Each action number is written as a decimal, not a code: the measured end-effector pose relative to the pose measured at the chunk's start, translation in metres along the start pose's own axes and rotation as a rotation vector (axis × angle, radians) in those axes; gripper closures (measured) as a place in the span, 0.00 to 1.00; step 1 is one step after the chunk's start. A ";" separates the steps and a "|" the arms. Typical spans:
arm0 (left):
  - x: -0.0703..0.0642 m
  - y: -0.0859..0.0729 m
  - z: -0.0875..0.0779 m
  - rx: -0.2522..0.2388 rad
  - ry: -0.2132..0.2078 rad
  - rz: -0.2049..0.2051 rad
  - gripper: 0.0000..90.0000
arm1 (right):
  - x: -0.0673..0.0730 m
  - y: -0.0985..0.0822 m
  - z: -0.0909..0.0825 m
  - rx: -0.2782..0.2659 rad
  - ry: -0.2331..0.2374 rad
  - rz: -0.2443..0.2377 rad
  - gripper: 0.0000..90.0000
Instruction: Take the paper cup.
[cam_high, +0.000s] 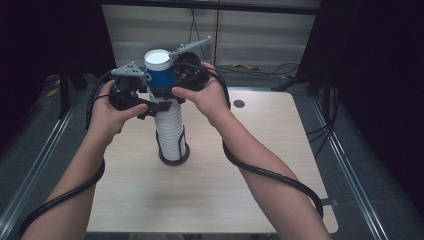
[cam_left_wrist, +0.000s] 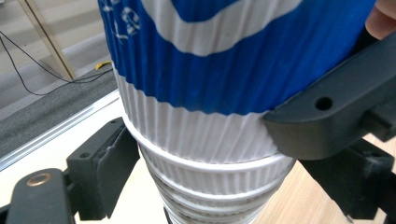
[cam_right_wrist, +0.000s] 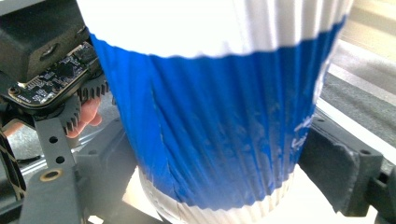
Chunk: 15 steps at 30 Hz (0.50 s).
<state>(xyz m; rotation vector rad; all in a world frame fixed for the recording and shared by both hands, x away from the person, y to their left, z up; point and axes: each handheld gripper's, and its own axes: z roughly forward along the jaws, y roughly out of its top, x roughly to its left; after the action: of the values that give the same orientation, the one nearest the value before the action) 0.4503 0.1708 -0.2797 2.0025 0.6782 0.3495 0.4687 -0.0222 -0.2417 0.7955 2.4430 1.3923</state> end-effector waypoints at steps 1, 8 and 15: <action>0.000 0.000 0.000 0.002 -0.001 0.000 0.15 | 0.001 0.000 -0.001 0.002 -0.007 -0.008 0.18; 0.000 -0.001 0.000 -0.004 0.002 0.001 0.15 | 0.000 0.000 -0.003 -0.027 -0.001 0.007 0.21; 0.000 -0.001 0.000 -0.005 -0.004 0.006 0.15 | 0.001 0.003 -0.009 -0.051 -0.001 0.012 0.22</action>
<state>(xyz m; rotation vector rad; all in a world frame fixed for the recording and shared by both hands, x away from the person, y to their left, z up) 0.4502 0.1714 -0.2803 2.0001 0.6689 0.3506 0.4648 -0.0267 -0.2348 0.8006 2.3954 1.4517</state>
